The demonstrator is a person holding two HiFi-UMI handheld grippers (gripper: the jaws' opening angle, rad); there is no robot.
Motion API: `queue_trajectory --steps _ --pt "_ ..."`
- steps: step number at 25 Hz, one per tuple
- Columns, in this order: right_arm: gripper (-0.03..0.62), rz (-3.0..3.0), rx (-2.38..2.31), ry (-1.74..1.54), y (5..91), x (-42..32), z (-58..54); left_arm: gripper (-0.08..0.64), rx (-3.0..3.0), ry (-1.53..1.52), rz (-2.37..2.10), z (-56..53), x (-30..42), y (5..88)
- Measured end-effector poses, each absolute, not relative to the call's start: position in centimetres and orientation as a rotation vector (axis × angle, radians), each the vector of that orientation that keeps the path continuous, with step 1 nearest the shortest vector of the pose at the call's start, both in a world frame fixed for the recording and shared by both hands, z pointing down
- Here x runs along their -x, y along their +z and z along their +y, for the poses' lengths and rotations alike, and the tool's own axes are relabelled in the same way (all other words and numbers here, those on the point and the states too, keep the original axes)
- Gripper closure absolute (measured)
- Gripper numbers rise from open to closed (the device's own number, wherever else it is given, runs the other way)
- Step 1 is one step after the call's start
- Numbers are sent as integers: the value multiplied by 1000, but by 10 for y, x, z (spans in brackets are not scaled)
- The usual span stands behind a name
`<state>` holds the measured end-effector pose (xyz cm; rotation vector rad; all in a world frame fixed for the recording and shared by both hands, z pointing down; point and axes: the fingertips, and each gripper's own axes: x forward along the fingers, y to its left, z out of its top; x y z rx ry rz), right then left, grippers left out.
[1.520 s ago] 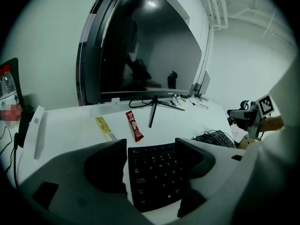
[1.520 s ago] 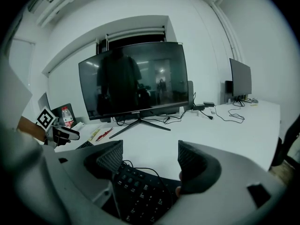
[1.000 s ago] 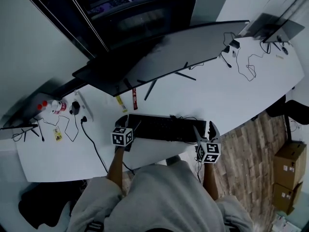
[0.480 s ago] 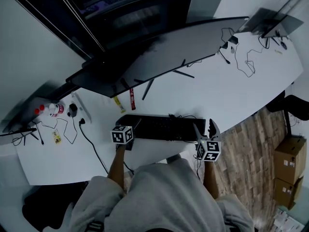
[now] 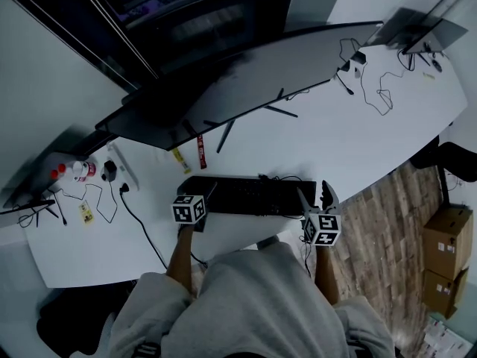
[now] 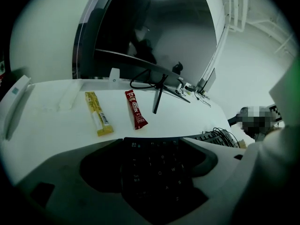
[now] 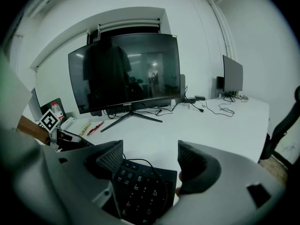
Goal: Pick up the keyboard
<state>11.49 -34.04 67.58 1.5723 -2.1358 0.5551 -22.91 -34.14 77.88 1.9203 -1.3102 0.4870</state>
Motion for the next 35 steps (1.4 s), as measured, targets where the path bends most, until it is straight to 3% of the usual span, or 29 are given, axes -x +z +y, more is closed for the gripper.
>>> queue_trajectory --steps 35 --pt "196 -2006 -1492 1047 781 -131 -327 216 -1974 494 -1356 -340 223 778"
